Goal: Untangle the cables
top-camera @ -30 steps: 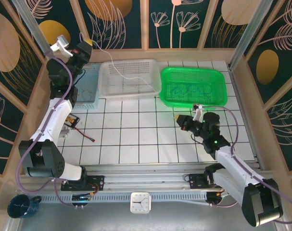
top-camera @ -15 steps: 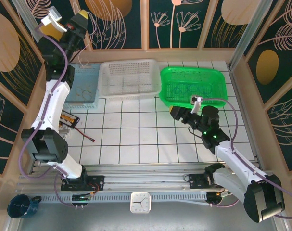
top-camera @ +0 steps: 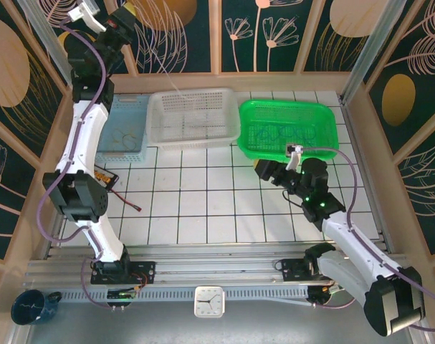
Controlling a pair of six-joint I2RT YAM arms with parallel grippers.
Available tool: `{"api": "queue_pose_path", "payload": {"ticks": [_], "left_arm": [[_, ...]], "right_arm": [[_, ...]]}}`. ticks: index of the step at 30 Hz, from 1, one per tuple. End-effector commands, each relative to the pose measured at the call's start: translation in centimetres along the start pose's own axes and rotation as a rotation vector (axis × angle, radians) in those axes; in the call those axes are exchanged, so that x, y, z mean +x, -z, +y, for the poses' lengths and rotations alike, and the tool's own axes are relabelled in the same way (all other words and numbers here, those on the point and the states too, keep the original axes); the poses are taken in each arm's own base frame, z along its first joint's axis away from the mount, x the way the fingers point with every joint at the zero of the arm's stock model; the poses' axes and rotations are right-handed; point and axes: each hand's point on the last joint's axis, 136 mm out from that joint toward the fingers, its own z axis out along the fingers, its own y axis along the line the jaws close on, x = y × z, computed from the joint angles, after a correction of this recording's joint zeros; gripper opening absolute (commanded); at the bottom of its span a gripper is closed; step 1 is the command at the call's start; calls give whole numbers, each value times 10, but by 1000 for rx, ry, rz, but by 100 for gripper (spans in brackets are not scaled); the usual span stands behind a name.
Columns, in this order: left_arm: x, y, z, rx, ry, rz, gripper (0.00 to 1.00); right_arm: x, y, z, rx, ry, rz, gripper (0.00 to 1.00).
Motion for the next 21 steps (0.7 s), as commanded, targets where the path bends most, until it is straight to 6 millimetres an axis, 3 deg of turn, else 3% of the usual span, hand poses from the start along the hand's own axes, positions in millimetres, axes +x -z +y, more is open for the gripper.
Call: {"api": "queue_pose_path", "payload": {"ticks": [1, 7, 15, 21], "left_arm": [[10, 0, 10, 20, 19, 11, 0], [35, 7, 35, 10, 51, 22, 0], [109, 36, 81, -42, 92, 147, 0], [170, 54, 76, -44, 60, 289, 0]], "right_arm": [[-15, 9, 9, 4, 39, -40, 70], [-13, 15, 7, 23, 41, -41, 70], [-15, 19, 9, 17, 41, -52, 70], [-15, 20, 9, 25, 57, -49, 71]]}}
